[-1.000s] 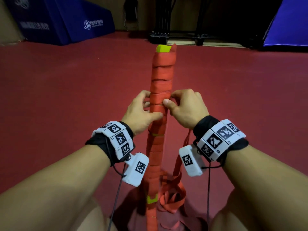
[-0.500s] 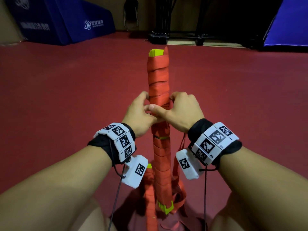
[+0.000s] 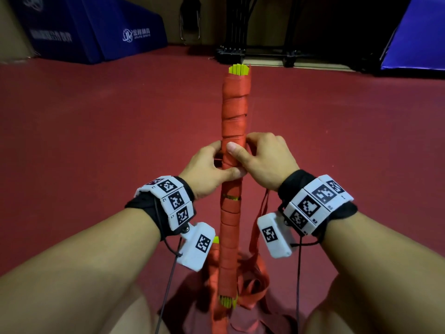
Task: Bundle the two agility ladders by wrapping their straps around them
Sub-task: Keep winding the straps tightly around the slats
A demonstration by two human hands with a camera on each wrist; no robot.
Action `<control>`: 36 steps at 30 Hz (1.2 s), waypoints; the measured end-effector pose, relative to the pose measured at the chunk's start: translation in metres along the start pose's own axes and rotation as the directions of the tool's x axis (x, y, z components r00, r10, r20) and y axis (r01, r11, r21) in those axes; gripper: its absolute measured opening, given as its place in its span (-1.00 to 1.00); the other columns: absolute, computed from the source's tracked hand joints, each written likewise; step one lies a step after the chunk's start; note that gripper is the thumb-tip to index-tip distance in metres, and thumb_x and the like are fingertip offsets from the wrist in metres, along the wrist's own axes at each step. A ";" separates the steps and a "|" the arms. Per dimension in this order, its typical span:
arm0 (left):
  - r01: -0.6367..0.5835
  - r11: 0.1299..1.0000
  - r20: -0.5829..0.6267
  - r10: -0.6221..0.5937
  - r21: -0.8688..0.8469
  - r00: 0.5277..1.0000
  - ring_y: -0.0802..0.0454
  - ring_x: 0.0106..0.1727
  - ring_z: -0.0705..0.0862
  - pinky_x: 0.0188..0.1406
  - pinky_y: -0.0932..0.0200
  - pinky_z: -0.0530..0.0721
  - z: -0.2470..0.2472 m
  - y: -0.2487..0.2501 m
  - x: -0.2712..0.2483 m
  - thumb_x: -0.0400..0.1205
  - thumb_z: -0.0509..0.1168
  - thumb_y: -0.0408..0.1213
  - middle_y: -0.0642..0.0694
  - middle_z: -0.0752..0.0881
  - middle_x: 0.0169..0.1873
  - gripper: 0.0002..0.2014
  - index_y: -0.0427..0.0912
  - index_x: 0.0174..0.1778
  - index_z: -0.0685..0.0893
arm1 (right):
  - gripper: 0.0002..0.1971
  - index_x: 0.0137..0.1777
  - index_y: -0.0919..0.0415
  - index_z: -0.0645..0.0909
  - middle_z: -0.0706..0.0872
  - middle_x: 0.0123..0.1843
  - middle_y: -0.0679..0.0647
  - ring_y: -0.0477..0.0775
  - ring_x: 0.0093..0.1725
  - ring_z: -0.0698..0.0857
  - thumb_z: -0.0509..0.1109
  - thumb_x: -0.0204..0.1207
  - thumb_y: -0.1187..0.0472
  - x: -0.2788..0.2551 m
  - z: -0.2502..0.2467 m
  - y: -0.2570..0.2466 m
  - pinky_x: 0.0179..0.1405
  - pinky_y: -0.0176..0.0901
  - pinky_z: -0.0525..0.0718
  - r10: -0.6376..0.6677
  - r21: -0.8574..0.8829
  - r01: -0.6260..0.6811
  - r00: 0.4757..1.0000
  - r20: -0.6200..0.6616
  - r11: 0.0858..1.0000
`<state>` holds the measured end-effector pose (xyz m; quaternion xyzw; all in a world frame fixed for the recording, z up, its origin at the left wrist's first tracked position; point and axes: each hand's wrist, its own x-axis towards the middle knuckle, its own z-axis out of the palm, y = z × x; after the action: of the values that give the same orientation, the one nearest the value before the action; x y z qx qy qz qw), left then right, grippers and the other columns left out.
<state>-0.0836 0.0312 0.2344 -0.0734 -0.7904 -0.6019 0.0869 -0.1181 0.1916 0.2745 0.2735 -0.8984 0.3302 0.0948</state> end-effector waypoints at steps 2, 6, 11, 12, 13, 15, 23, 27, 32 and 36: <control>0.005 1.000 -0.021 -0.005 -0.013 1.000 0.09 -0.01 0.78 0.13 -0.03 0.78 0.000 -0.001 -0.001 0.20 0.58 0.09 0.04 0.80 -0.06 -0.35 0.02 0.22 0.67 | -0.56 -0.13 0.13 0.71 0.62 -0.38 0.03 0.19 -0.25 0.57 0.29 0.64 -0.25 0.001 0.003 0.000 -0.23 -0.07 0.42 0.002 0.003 -0.002 1.000 0.010 1.000; 0.045 0.999 -0.064 -0.047 -0.024 0.997 -0.02 0.03 0.83 0.12 -0.18 0.82 -0.002 -0.005 -0.002 0.13 0.64 0.07 -0.04 0.84 -0.01 -0.30 0.07 0.20 0.64 | -0.58 -0.30 -0.01 0.61 0.64 -0.34 0.06 0.28 -0.16 0.64 0.28 0.61 -0.30 0.001 0.009 0.000 -0.18 -0.03 0.50 0.019 -0.015 -0.019 0.999 0.035 1.000; 0.060 0.998 -0.108 -0.061 -0.009 0.992 0.15 -0.24 0.76 -0.25 0.05 0.75 -0.001 -0.001 -0.003 0.05 0.67 0.05 0.01 0.79 -0.20 -0.29 0.02 0.13 0.65 | -0.47 -0.47 0.04 0.42 0.50 -0.45 0.07 0.27 -0.26 0.54 0.29 0.62 -0.28 0.000 0.004 -0.004 -0.23 -0.06 0.38 0.043 -0.011 -0.043 0.999 0.005 0.999; 0.066 0.998 -0.116 -0.066 -0.001 0.991 0.12 -0.24 0.77 -0.25 0.03 0.75 -0.001 -0.002 -0.002 0.04 0.67 0.04 -0.01 0.79 -0.20 -0.29 0.02 0.11 0.65 | -0.48 -0.47 0.05 0.44 0.50 -0.46 0.09 0.30 -0.27 0.55 0.30 0.62 -0.26 0.000 0.004 -0.005 -0.24 -0.06 0.38 0.039 -0.014 -0.039 0.999 0.001 0.999; 0.067 0.998 -0.123 -0.065 0.011 0.990 0.05 -0.21 0.79 -0.20 -0.02 0.78 -0.002 -0.002 -0.002 0.03 0.68 0.04 -0.04 0.81 -0.17 -0.29 0.03 0.11 0.66 | -0.48 -0.47 0.07 0.46 0.51 -0.47 0.11 0.33 -0.28 0.57 0.30 0.60 -0.26 -0.001 0.004 -0.005 -0.25 -0.05 0.39 0.035 -0.012 -0.035 0.999 0.003 0.999; 0.064 0.996 -0.133 -0.054 0.068 0.990 -0.13 -0.07 0.83 -0.03 -0.21 0.82 -0.001 -0.003 -0.001 0.06 0.70 0.05 -0.05 0.85 -0.08 -0.31 0.07 0.11 0.67 | -0.50 -0.43 0.08 0.52 0.52 -0.48 0.10 0.32 -0.30 0.58 0.32 0.50 -0.32 -0.003 0.005 -0.006 -0.28 -0.06 0.41 0.014 -0.005 -0.014 1.000 0.019 1.000; 0.052 0.991 -0.152 -0.032 0.125 0.988 0.03 -0.11 0.83 -0.04 -0.18 0.84 0.004 0.011 -0.003 0.07 0.63 0.00 0.03 0.86 -0.14 -0.51 0.22 -0.06 0.75 | -0.63 -0.29 -0.03 0.60 0.55 -0.44 -0.04 0.18 -0.29 0.55 0.38 0.56 -0.28 0.001 0.001 -0.003 -0.24 -0.09 0.42 -0.032 0.001 0.032 0.999 0.043 0.999; 0.072 0.995 -0.118 -0.063 0.068 0.991 0.04 -0.03 0.85 0.03 -0.14 0.84 0.004 0.013 -0.005 0.13 0.61 0.01 -0.01 0.87 -0.07 -0.43 0.09 0.09 0.75 | -0.54 0.02 0.11 0.78 0.75 -0.22 0.10 0.30 -0.05 0.66 0.34 0.58 -0.30 0.006 0.000 0.011 -0.12 -0.06 0.50 0.013 -0.054 -0.014 0.999 -0.032 0.998; 0.097 0.994 -0.116 -0.092 0.043 0.989 0.00 0.14 0.83 0.10 -0.30 0.81 0.007 0.007 -0.005 0.16 0.62 0.02 -0.03 0.82 0.13 -0.36 0.15 0.18 0.62 | -0.47 0.04 0.12 0.75 0.81 -0.02 0.18 0.31 0.10 0.70 0.36 0.51 -0.37 0.009 0.004 0.019 0.02 -0.02 0.61 0.092 -0.023 -0.093 0.994 -0.066 0.995; 0.111 0.991 -0.187 -0.095 0.075 0.978 0.02 0.03 0.85 -0.05 -0.31 0.83 0.011 0.006 -0.007 0.10 0.61 0.10 -0.02 0.81 0.04 -0.32 0.01 0.11 0.58 | -0.61 -0.19 0.03 0.54 0.74 -0.12 0.19 0.37 0.08 0.66 0.36 0.56 -0.29 0.005 0.001 0.013 -0.07 -0.05 0.45 0.121 -0.036 -0.124 0.991 -0.060 0.992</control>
<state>-0.0763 0.0429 0.2356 0.0271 -0.8069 -0.5754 0.1308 -0.1293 0.1970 0.2691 0.2062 -0.9167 0.3255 0.1054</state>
